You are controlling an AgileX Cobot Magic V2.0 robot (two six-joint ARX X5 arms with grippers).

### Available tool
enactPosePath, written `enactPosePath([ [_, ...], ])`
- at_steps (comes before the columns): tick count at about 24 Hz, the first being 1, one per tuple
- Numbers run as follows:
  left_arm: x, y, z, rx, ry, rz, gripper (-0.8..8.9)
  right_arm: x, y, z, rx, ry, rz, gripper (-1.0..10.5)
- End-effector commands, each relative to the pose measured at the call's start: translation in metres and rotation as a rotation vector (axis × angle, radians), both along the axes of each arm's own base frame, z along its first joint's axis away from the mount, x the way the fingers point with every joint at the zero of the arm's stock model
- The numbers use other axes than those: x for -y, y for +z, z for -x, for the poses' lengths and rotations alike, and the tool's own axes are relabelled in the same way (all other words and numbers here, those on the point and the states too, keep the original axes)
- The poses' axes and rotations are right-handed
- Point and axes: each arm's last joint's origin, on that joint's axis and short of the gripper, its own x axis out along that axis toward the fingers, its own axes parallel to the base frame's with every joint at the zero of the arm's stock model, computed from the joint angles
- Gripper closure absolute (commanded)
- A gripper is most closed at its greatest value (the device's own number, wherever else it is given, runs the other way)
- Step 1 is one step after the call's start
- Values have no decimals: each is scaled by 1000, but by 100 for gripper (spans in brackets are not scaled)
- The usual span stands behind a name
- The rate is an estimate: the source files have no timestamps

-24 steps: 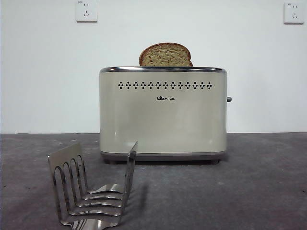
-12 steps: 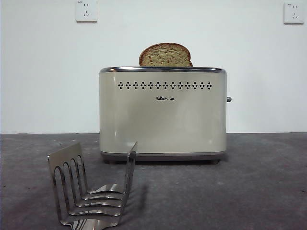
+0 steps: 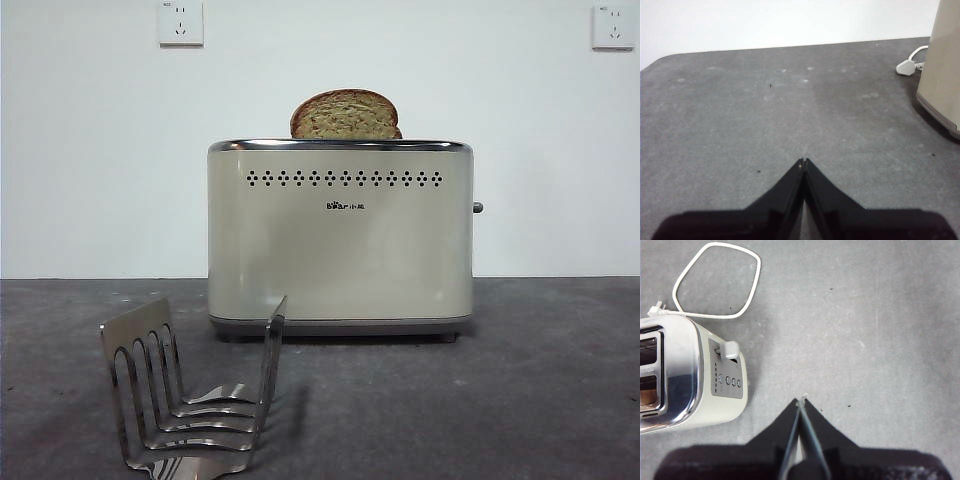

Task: Pick up a slice of bread from the rack,put the bread on the toaster,press the button

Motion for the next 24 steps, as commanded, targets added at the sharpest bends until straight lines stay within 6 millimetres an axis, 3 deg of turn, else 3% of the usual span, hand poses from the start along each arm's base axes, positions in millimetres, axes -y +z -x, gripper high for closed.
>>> enactPosePath([
  [1,0,-4,-1,-15,1,-10,815,0,-1,-2,0,4,4,946],
  [6,0,-6,-2,-42,0,-10,815,7,-2,-3,9,-45,40,946],
  [9,0,-7,-2,-50,0,-10,815,7,-2,20,136,-56,96,946],
  [11,0,-7,-2,-50,0,-10,815,7,-17,36,298,-37,128,946],
  [14,0,-7,-3,-57,0,-10,815,9,-59,64,543,-111,203,946],
  [18,0,-7,-3,-60,0,-10,815,6,-153,115,826,-169,231,946],
  [24,0,-7,-3,-60,1,-10,815,0,-251,154,885,-95,184,946],
])
